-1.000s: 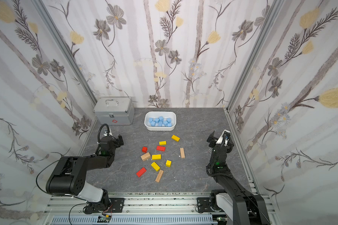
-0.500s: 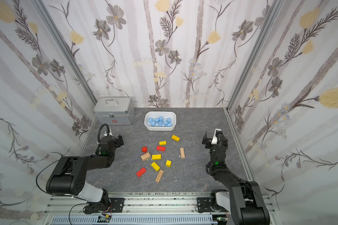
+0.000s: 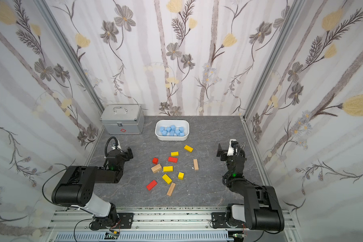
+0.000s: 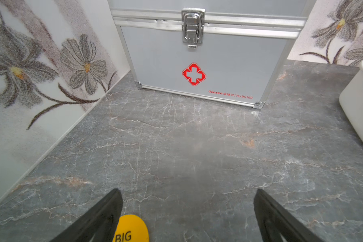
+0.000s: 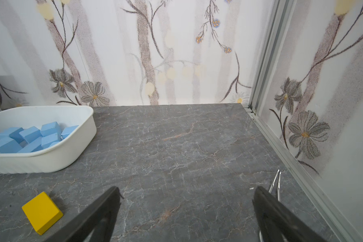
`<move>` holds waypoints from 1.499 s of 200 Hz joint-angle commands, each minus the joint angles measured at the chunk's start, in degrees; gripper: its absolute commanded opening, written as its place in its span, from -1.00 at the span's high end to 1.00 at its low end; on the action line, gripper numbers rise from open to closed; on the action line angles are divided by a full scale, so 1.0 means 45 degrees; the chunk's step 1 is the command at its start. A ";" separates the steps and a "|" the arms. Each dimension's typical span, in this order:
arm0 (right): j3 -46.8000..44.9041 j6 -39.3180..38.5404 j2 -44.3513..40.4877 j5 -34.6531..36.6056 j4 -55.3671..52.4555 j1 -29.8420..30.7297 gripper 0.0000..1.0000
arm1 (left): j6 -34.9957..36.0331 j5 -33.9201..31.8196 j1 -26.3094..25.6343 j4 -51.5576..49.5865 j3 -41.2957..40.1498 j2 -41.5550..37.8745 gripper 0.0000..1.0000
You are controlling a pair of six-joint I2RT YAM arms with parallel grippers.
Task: Pick out the blue building blocks
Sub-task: Reset both arms
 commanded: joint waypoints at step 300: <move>-0.0426 0.1394 0.0116 0.3840 0.2086 0.0260 -0.99 | -0.0008 0.0359 0.0045 0.0763 0.0032 0.0061 -1.00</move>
